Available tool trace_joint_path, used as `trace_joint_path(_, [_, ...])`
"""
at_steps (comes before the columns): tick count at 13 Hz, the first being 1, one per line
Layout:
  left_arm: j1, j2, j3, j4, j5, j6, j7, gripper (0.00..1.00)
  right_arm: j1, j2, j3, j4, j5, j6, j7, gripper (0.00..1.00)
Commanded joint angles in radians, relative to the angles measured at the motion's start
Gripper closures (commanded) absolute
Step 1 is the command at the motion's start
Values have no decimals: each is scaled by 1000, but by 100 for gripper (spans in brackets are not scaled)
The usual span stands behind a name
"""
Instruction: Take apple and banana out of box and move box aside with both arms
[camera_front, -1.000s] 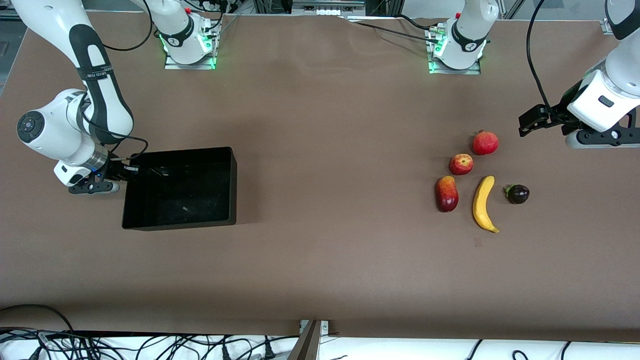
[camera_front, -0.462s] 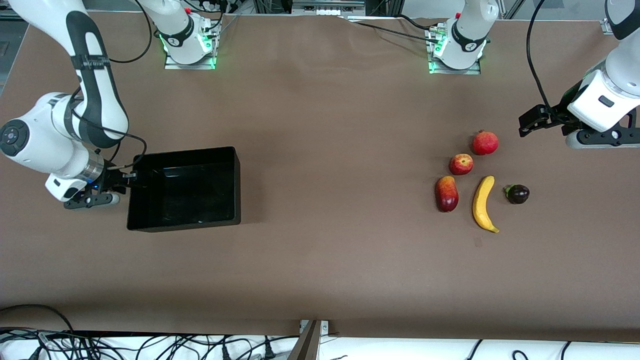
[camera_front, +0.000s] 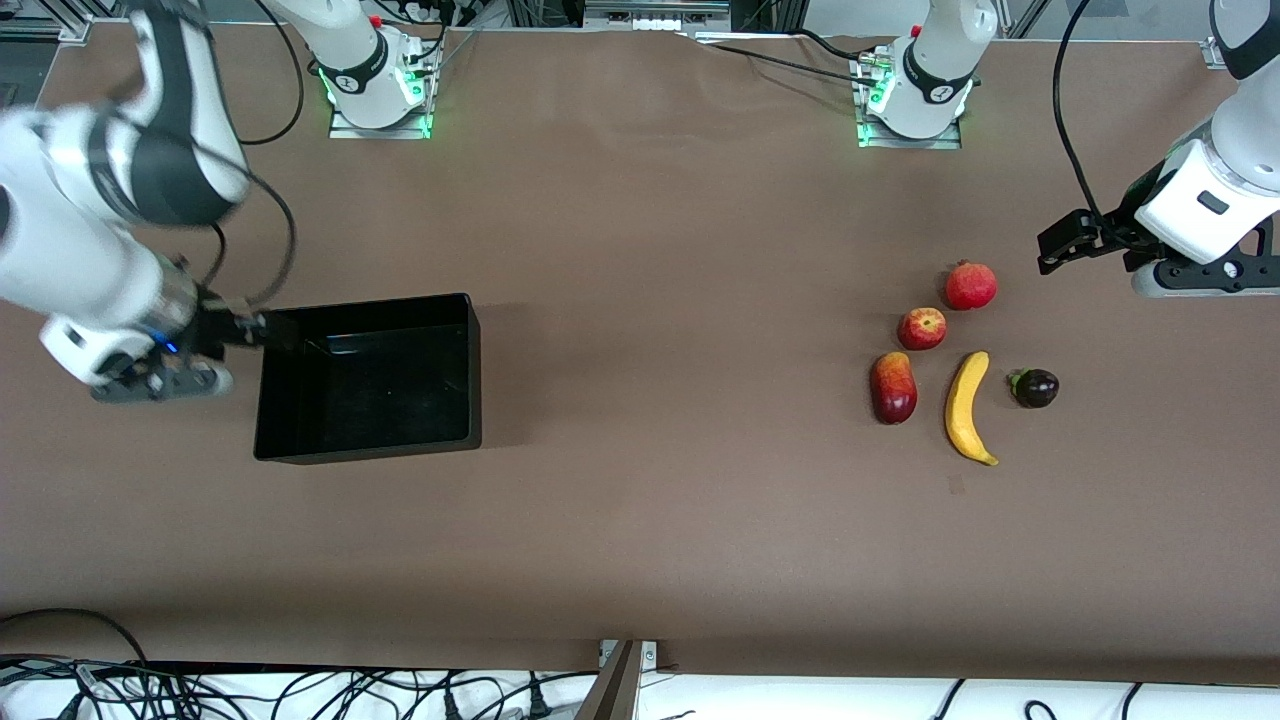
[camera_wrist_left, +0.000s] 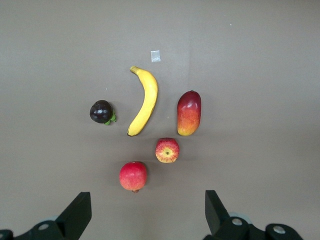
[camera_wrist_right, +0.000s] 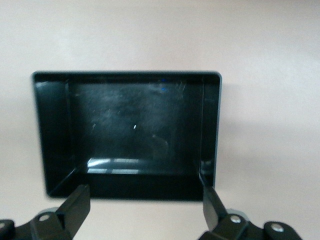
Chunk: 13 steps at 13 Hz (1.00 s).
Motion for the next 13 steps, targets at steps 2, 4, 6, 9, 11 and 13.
trace_joint_path(2, [-3,-7,3,0,-11,4,0,0,-1,-218,4,-45,-52,-139,-3,0])
trace_joint_path(4, [-3,-7,3,0,-11,4,0,0,-4,-223,6,-32,-98,-142,-47,0])
trace_joint_path(6, [-3,-7,3,0,-11,4,0,0,-10,-185,-4,22,-95,-142,-64,0])
trace_joint_path(9, [-3,-7,3,0,-11,4,-1,0,-4,-181,10,31,-92,-206,-44,0])
trace_joint_path(11, [-3,-7,2,0,-11,4,-1,0,-77,-189,91,27,-81,-231,-43,0])
trace_joint_path(13, [-3,-7,2,0,-11,4,-1,0,-227,-187,244,31,-66,-231,-60,0])
